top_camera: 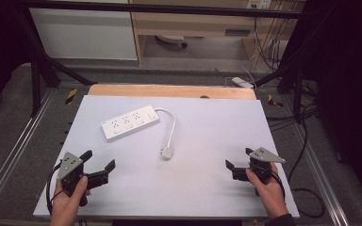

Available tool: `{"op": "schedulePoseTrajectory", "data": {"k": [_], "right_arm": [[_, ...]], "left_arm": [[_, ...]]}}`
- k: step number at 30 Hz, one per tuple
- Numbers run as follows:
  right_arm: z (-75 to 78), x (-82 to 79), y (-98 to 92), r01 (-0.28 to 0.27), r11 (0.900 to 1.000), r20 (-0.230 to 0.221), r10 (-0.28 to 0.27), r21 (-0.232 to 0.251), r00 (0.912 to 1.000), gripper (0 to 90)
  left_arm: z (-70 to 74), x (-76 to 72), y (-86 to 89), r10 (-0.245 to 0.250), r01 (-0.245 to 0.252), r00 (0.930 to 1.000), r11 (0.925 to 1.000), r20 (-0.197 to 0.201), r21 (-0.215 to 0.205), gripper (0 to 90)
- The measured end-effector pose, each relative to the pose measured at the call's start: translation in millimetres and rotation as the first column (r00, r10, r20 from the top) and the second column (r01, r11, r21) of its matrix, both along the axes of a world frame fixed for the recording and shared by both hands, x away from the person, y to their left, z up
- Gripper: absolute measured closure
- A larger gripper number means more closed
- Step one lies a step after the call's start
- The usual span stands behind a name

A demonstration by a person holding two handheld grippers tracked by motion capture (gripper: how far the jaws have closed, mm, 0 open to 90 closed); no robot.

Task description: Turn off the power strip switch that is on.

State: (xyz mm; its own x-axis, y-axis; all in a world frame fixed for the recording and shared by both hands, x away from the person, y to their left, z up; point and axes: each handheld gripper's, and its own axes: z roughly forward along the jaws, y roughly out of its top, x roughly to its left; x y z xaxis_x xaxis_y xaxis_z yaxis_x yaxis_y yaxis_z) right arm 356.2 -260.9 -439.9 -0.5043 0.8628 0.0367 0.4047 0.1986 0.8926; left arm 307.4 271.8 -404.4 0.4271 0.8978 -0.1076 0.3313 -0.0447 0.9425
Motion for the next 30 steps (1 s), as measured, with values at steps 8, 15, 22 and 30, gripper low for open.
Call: {"op": "schedulePoseTrajectory", "data": {"k": [8,15,22,30], "right_arm": [[6.2,-2.5,0.3,-0.005,1.000,0.052,0.003,0.025,0.9987,4.6],[9.2,-3.9,0.0,-0.010,0.999,0.064,0.008,0.042,0.9979,3.8],[9.2,-4.6,-0.3,-0.013,0.999,0.064,0.011,0.042,0.9979,3.3],[9.8,-5.5,-1.6,-0.015,0.999,0.067,0.013,0.038,0.9977,2.8]], "left_arm": [[1.0,-0.3,-2.1,-0.016,0.016,0.9999,0.9999,-0.007,-0.006,5.8],[2.8,-0.6,-3.9,-0.042,0.042,0.9991,0.9991,-0.006,0.000,5.3],[8.5,-2.2,-9.9,-0.068,0.068,0.9976,0.9977,0.012,-0.007,5.2],[17.0,-3.7,-14.5,-0.115,0.115,0.9920,0.9934,0.052,0.001,4.9]]}}
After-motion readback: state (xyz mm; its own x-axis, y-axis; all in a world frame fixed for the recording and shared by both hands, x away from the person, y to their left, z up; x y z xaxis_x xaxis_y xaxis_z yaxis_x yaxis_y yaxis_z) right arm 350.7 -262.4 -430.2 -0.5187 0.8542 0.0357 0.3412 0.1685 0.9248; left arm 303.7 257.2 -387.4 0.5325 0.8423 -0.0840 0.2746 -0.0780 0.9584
